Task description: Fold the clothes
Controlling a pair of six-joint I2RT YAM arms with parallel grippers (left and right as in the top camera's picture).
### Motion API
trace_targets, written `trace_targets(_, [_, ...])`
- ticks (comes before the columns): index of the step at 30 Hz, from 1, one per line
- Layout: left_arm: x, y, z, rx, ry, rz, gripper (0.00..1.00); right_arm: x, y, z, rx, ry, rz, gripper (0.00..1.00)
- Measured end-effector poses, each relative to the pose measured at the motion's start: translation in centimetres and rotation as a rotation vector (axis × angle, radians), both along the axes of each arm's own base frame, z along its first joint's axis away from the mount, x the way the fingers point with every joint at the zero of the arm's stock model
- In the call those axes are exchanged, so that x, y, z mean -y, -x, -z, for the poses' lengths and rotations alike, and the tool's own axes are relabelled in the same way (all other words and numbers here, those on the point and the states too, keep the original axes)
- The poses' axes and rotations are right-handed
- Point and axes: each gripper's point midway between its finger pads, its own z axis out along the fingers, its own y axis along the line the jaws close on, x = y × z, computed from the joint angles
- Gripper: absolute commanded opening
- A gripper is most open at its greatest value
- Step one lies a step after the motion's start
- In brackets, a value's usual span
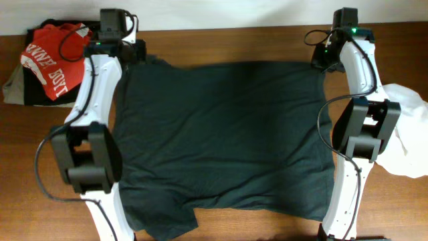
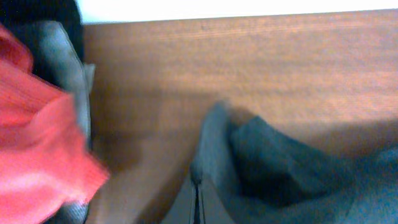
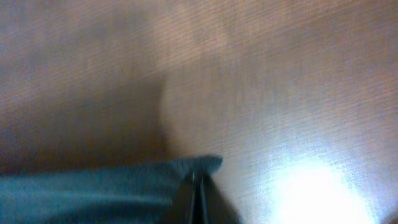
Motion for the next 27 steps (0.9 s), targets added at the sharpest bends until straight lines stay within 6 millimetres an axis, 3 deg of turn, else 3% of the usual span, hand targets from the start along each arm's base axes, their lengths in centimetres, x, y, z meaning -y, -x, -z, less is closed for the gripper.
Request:
trace_targets(1, [0.0, 1.0, -1.5, -0.002, 0.001, -0.003, 0.0, -0.1, 0.5, -0.8, -0.02, -0.006, 0.001, 0.04])
trace_targets(2, [0.0, 2.0, -1.7, -0.036, 0.002, -0.004, 0.0, -0.3, 1.6, -1.3, -0.059, -0.016, 0.001, 0.04])
trace_targets(6, [-0.2, 6.7, 0.7, -0.249, 0.0, -0.01, 0.0, -0.8, 4.4, -3.4, -0.154, -0.035, 0.001, 0.04])
trace_targets(11, [-2.2, 9.5, 1.9, -0.37, 0.009, -0.062, 0.0, -0.4, 8.1, -3.7, -0.292, -0.064, 0.024, 0.04])
trace_targets(16, [-4.6, 13.0, 5.6, -0.528, 0.029, -0.13, 0.0, 0.0, 11.4, -3.9, -0.417, -0.094, 0.046, 0.04])
trace_targets(21, [-4.3, 16.0, 7.9, -0.647, 0.031, -0.13, 0.0, -0.2, 11.4, -3.9, -0.416, -0.108, 0.045, 0.04])
trace_targets(27, [-4.7, 16.7, 8.0, -0.671, 0.036, -0.14, 0.0, -3.8, 10.7, -4.4, -0.379, -0.302, 0.035, 0.04])
